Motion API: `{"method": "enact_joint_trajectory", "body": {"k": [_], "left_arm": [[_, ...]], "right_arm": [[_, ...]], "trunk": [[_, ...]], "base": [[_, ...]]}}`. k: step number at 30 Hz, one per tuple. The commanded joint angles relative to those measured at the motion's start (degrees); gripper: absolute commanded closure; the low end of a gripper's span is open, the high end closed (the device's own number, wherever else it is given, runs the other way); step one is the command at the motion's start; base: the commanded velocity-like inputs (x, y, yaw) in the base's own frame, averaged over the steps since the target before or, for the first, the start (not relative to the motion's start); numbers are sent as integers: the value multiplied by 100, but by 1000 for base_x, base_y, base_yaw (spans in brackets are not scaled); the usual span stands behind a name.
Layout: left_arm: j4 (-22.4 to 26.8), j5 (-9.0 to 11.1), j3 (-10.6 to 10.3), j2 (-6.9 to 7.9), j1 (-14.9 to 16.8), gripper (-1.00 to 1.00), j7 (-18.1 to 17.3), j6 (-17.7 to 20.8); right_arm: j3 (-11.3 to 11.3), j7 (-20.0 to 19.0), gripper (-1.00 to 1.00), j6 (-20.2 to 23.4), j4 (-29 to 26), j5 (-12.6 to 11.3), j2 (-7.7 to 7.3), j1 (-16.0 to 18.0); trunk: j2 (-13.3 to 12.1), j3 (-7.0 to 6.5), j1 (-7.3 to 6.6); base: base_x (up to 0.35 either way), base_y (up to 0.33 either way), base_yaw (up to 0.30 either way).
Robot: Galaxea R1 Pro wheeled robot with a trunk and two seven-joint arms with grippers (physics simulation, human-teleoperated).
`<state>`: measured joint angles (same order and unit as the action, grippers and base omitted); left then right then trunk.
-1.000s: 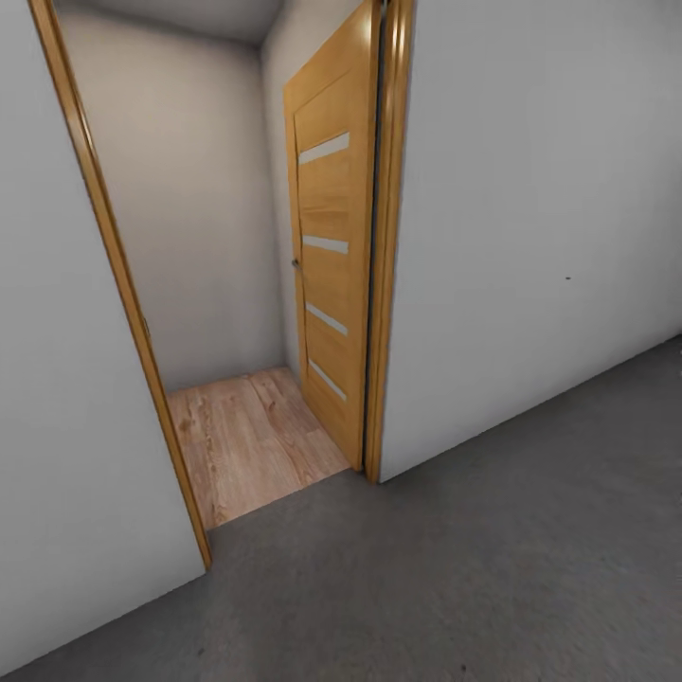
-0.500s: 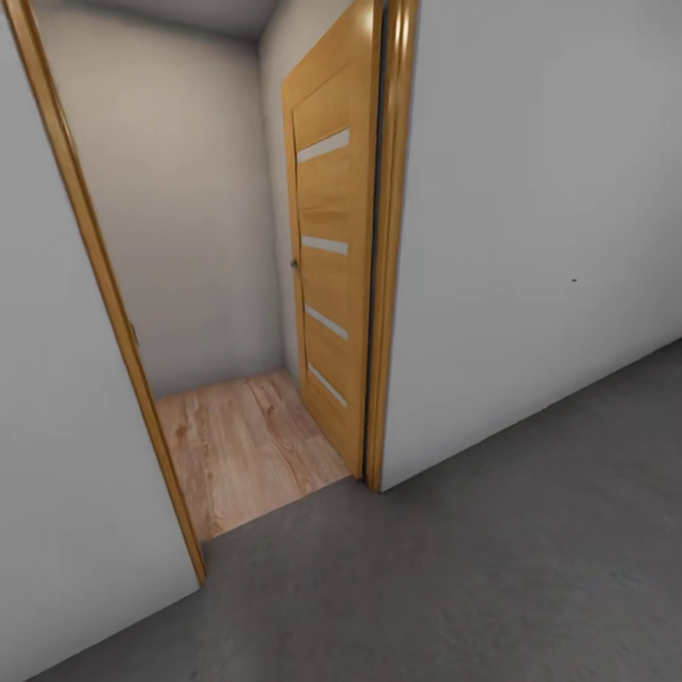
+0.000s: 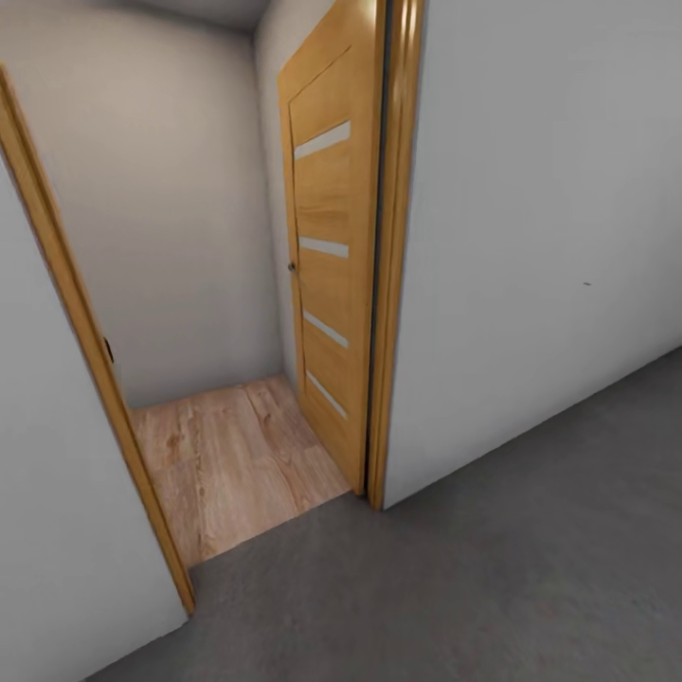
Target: Move the two storage containers from the living room to the garage. In the garage, place one container on the floor and stack the other container on top of it (either order is fine).
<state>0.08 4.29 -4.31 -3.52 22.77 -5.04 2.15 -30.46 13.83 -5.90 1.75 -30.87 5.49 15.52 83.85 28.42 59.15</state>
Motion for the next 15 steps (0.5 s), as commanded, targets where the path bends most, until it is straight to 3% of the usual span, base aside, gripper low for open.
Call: {"method": "enact_joint_trajectory", "body": {"k": [1, 15], "left_arm": [[2, 46, -44, 1, 5, -100, -14, 18], [9, 46, -44, -1, 2, -100, -17, 13]], "right_arm": [[-48, 0, -100, -34, 18, -55, 5, 6], [-57, -3, -100, -18, 17, -41, 17, 4]], "trunk": [[3, 6, 2], [3, 6, 2]], "base": [[175, 0, 0], [21, 0, 0]]}}
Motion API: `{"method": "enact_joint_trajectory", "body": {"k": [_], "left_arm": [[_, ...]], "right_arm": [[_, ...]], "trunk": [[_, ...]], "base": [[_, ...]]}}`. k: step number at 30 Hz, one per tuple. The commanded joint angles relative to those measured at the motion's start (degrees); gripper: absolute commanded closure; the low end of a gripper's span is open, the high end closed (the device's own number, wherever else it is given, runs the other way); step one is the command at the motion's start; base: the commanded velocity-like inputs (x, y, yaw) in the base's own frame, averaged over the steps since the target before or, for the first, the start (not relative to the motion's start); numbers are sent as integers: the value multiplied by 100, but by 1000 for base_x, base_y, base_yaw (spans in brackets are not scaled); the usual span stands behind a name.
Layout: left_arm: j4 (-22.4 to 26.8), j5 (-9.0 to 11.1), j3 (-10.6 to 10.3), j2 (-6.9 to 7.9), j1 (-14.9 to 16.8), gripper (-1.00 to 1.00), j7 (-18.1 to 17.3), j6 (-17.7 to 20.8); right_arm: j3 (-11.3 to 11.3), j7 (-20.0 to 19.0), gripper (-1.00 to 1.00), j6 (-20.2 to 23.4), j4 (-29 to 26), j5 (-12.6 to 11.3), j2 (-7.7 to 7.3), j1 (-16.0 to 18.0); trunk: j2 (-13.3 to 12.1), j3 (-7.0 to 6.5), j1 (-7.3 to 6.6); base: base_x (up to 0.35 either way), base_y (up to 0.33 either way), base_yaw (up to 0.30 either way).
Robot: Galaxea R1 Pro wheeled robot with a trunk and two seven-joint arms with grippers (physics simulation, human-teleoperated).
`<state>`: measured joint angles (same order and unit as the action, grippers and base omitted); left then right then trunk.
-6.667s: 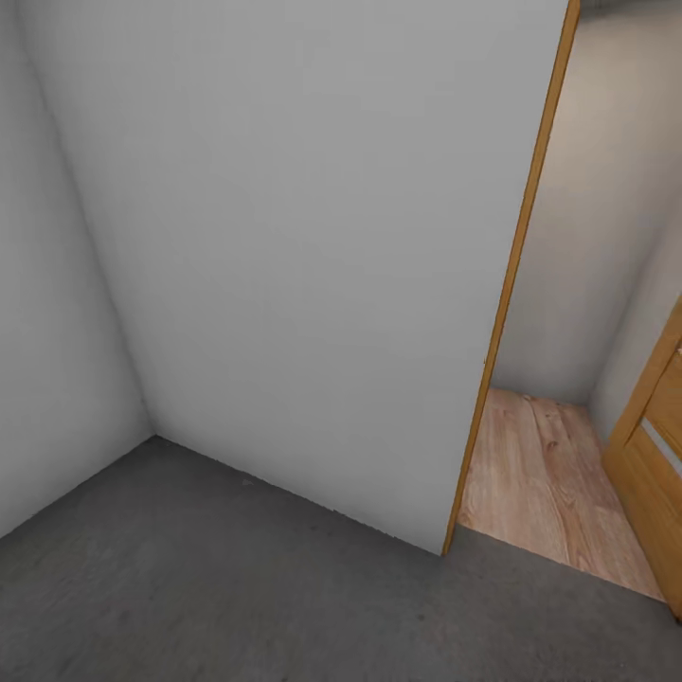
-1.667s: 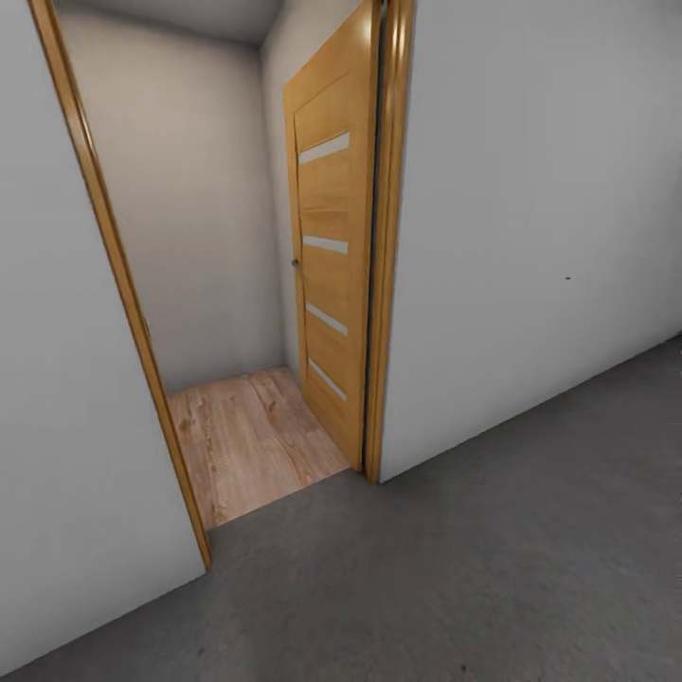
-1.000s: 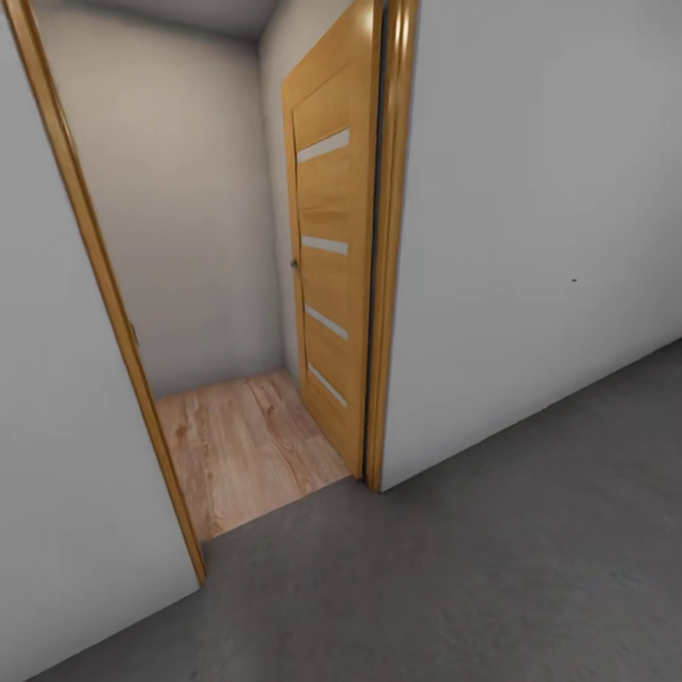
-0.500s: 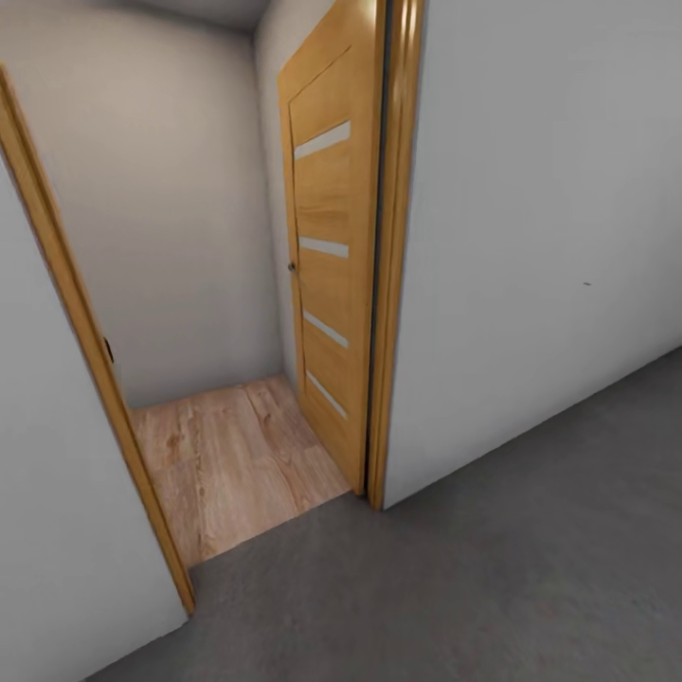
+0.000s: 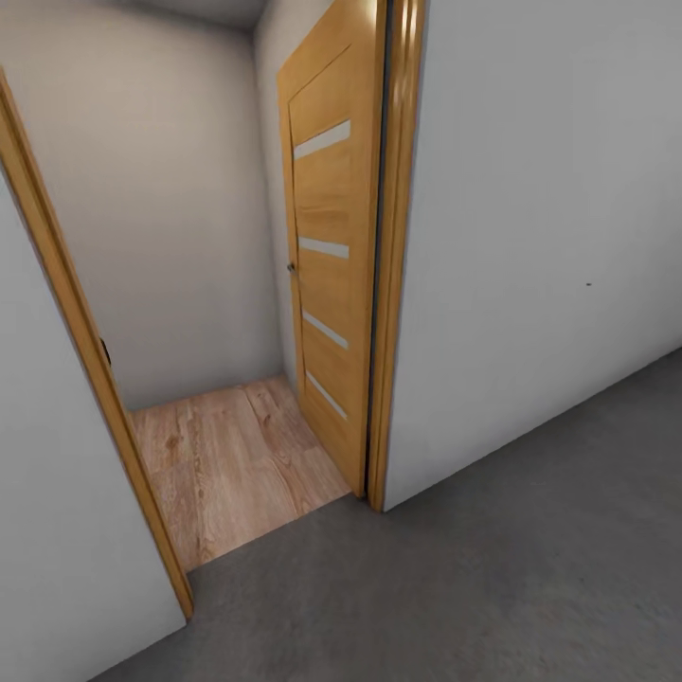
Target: Move the two storage containers from the living room to the garage. In the garage, place one container on the floor and stack the other container on top of it (either order is fine).
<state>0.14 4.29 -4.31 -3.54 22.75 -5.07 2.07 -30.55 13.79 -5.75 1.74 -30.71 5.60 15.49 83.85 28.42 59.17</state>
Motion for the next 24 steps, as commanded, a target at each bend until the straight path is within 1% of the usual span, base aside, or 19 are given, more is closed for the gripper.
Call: {"method": "enact_joint_trajectory", "body": {"k": [1, 3, 6, 19, 24], "left_arm": [[2, 46, -44, -2, 3, -100, -15, 21], [0, 46, -44, -1, 4, -100, -17, 21], [-4, 46, -44, 3, 3, -100, -19, 26], [-6, 46, -44, 2, 5, -100, -20, 23], [-6, 46, -44, 2, 7, -100, -20, 28]], "right_arm": [[-48, 1, -100, -36, 19, -58, 7, 7], [-48, 1, -100, -37, 17, -58, 2, 7], [-48, 1, -100, -40, 14, -58, -5, 7], [-47, 1, -100, -33, 16, -58, -6, 7], [-42, 1, -100, -39, 16, -58, -7, 6]], "trunk": [[3, 6, 0], [3, 6, 0], [3, 6, 0], [3, 6, 0], [3, 6, 0]], "base": [[0, 0, 0], [30, 0, 0], [200, 0, 0], [320, 0, 0], [323, 0, 114]]}}
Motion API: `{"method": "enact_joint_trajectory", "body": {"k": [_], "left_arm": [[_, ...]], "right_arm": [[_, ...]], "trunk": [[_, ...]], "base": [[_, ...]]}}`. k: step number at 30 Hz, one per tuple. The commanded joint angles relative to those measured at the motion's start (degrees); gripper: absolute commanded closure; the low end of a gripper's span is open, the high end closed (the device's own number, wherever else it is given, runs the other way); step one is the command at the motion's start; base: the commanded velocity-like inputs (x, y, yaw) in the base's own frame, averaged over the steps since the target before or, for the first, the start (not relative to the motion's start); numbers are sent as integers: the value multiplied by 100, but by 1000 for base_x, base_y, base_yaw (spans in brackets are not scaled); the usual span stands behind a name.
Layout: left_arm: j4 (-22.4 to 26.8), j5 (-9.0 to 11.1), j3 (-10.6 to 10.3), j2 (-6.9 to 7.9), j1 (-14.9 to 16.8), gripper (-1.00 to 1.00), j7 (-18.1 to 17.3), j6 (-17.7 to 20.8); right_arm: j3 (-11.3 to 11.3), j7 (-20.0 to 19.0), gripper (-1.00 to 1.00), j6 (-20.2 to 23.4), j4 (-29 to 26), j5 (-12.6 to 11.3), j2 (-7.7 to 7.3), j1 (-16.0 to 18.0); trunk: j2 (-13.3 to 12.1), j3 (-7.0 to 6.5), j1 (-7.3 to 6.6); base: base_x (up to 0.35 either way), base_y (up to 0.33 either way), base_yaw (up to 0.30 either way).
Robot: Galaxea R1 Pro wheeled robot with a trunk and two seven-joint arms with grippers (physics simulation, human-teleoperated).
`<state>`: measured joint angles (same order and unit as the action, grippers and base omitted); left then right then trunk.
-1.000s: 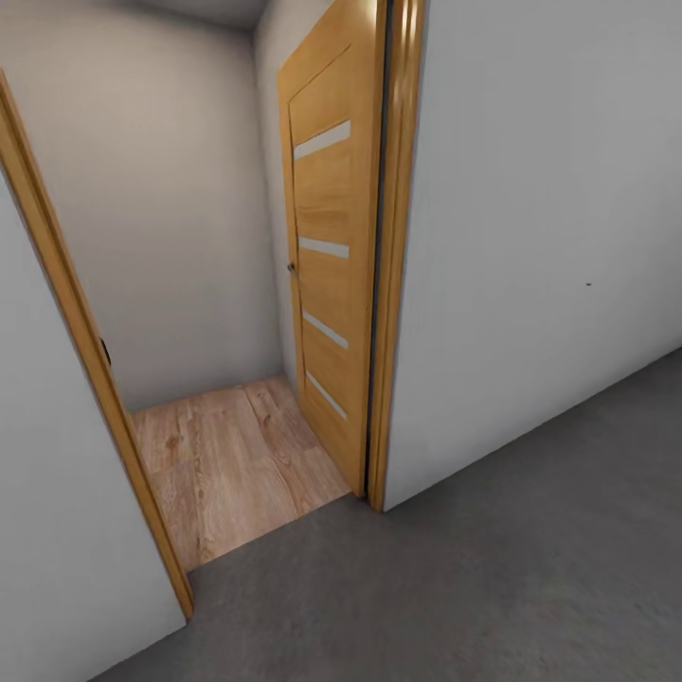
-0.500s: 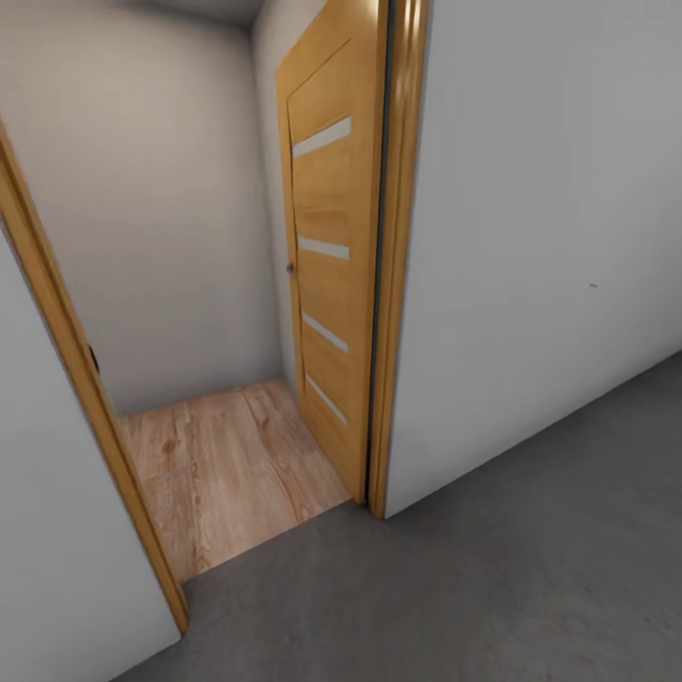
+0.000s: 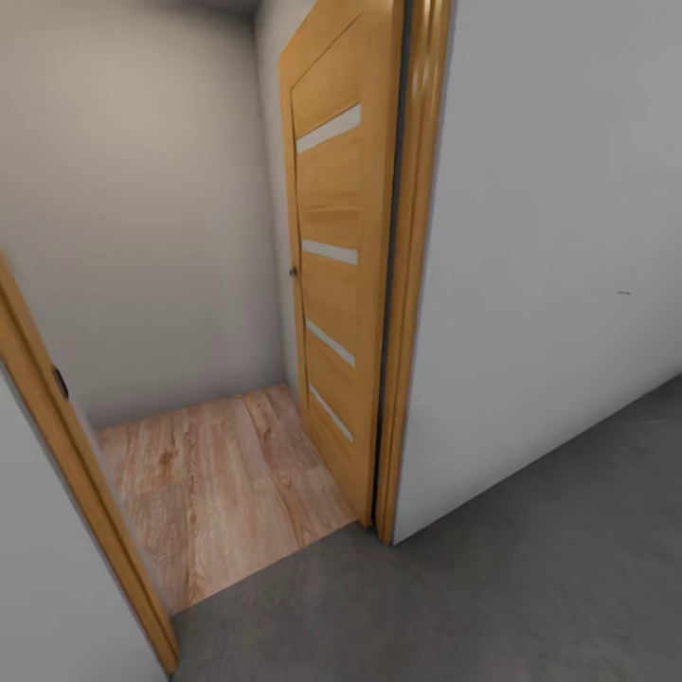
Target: Move the two storage containers from the living room to the garage. In the garage, place one container on the floor and stack the other container on top of it (either order is fine).
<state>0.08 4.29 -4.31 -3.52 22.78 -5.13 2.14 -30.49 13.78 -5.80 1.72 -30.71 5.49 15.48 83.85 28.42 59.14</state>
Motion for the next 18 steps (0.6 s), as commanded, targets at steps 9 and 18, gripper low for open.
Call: {"method": "enact_joint_trajectory", "body": {"k": [9, 18], "left_arm": [[1, 46, -44, -7, 4, -100, -14, 21], [1, 46, -44, -4, 3, -100, -14, 15]], "right_arm": [[-47, 2, -100, -35, 20, -58, 5, 7], [-46, 2, -100, -35, 20, -67, 5, 7]], "trunk": [[3, 6, 3], [3, 6, 3]], "base": [[322, 0, 68], [322, 0, 1]]}}
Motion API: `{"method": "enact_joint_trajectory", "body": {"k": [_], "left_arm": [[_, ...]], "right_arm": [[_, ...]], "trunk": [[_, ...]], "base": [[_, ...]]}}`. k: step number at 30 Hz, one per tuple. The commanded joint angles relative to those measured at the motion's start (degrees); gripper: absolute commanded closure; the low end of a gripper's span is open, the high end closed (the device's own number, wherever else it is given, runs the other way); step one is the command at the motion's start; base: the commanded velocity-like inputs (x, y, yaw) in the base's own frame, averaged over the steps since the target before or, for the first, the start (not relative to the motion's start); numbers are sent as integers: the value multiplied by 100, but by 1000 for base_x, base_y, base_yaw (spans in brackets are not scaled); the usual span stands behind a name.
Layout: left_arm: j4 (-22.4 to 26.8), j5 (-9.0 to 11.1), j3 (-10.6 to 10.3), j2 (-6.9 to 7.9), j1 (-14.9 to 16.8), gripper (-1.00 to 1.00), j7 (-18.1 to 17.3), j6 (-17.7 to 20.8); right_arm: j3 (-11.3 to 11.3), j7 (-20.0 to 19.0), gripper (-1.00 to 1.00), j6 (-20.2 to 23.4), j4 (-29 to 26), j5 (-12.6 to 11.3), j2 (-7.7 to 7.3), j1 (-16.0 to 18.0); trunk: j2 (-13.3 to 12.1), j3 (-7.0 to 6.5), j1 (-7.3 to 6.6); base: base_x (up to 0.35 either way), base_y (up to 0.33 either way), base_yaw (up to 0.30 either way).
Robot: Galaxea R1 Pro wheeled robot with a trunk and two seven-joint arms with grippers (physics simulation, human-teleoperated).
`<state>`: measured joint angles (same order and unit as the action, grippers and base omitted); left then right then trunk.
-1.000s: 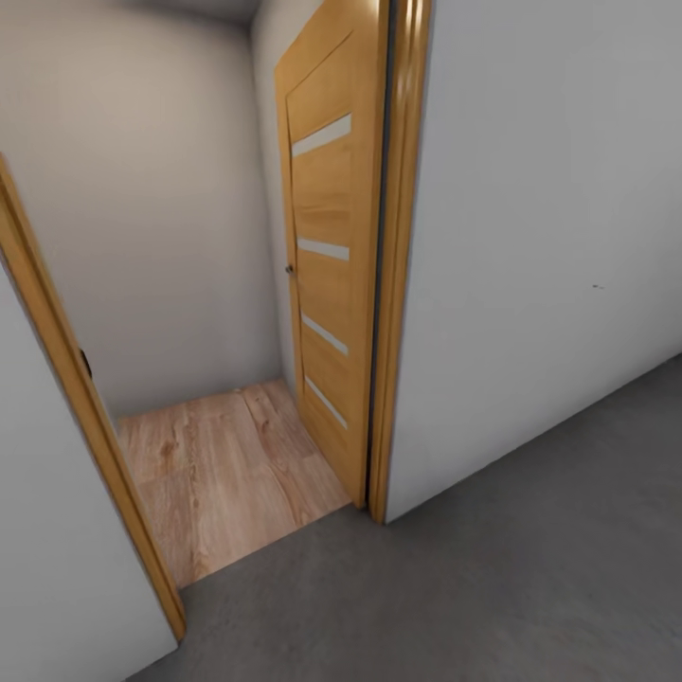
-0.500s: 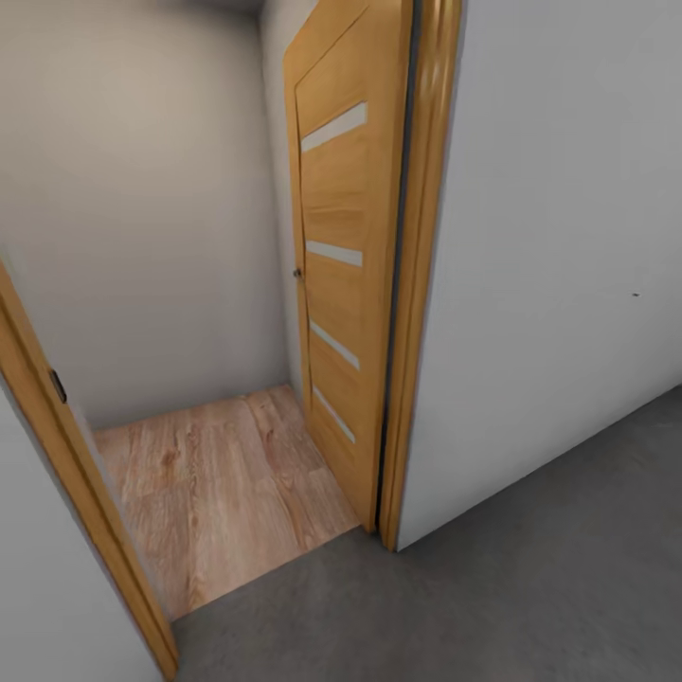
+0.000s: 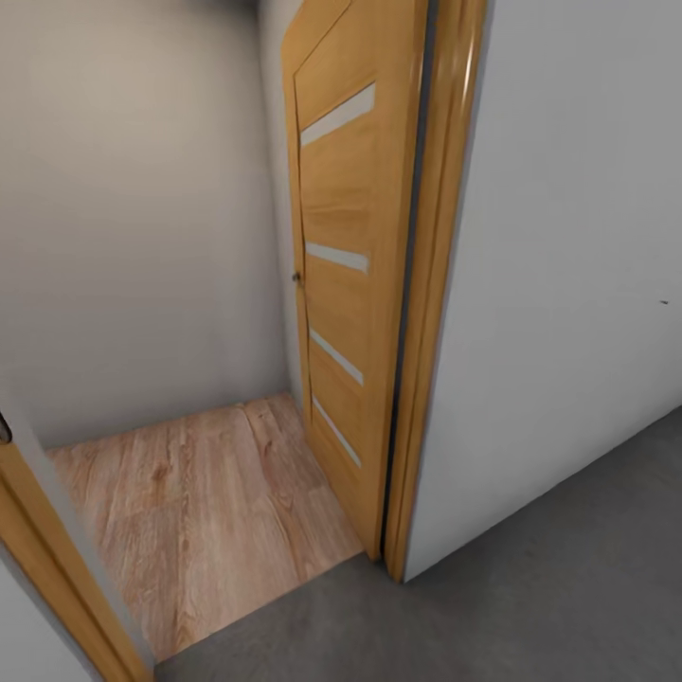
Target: Move the two storage containers from the living room to the garage. In the garage, place one container on the floor and stack the other container on top of it (either order is fine).
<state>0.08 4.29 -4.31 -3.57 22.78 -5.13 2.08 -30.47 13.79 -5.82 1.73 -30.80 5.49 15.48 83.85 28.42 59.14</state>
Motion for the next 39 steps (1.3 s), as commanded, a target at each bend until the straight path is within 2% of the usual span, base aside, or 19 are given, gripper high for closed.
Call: {"method": "enact_joint_trajectory", "body": {"k": [1, 16, 30, 39], "left_arm": [[1, 46, -44, 2, 2, -100, -14, 20], [1, 46, -43, 5, -1, -100, -14, 20], [3, 46, -43, 5, 0, -100, -14, 20], [9, 46, -43, -3, 5, -100, -14, 22]], "right_arm": [[-49, 1, -100, -33, 19, -58, 5, 7], [-48, 1, -100, -38, 19, -54, -1, 7], [-47, 1, -100, -41, 18, -56, -4, 7], [-49, 1, -100, -34, 19, -58, -4, 7]], "trunk": [[3, 6, 3], [3, 6, 3], [3, 6, 3], [3, 6, 3]], "base": [[322, 0, 0], [322, 0, 222], [317, 0, 17], [75, 0, 0]]}}
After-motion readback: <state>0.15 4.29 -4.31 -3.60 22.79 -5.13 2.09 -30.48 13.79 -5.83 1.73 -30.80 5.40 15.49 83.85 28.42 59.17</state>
